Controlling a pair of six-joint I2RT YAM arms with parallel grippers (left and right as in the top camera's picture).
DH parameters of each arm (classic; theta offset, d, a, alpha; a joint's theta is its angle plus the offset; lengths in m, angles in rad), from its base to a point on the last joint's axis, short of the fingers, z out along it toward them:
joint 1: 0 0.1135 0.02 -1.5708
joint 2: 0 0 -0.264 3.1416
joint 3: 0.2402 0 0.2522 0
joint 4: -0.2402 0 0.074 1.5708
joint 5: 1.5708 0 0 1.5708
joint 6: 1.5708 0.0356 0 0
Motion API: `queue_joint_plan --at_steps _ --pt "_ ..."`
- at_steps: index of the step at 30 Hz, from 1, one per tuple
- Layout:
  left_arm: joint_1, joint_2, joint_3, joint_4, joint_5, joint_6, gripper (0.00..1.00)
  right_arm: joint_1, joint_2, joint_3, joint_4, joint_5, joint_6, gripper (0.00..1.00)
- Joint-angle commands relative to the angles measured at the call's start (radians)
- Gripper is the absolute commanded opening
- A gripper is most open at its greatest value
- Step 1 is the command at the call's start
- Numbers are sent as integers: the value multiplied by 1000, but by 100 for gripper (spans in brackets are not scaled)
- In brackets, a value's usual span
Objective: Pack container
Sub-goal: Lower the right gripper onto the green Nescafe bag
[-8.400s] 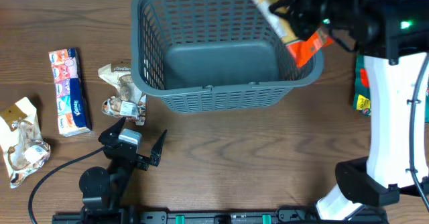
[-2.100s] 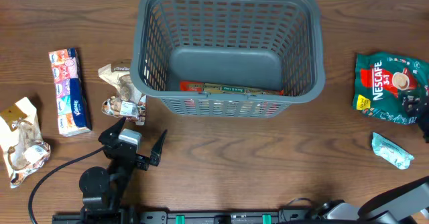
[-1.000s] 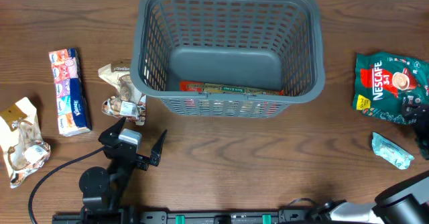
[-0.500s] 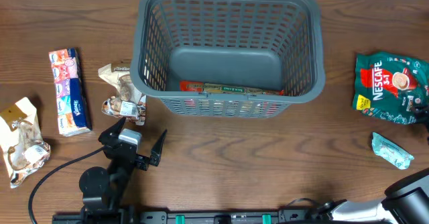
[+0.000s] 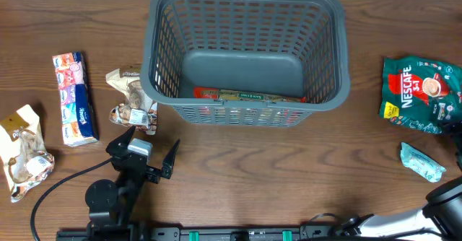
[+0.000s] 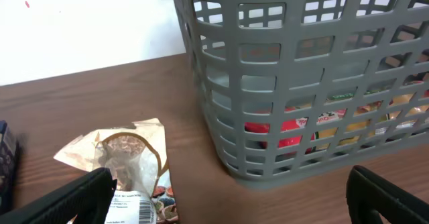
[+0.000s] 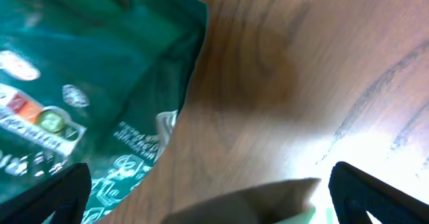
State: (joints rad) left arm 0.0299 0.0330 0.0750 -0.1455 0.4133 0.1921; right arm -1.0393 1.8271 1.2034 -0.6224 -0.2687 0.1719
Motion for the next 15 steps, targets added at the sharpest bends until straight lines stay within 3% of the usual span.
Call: queue_joint_plan --at_steps 1,15 --pt "-2 -1 -23 -7 13 17 99 -7 27 12 23 5 7 99" --pt "-2 -1 -23 -7 13 17 99 -7 40 12 115 -150 -83 99"
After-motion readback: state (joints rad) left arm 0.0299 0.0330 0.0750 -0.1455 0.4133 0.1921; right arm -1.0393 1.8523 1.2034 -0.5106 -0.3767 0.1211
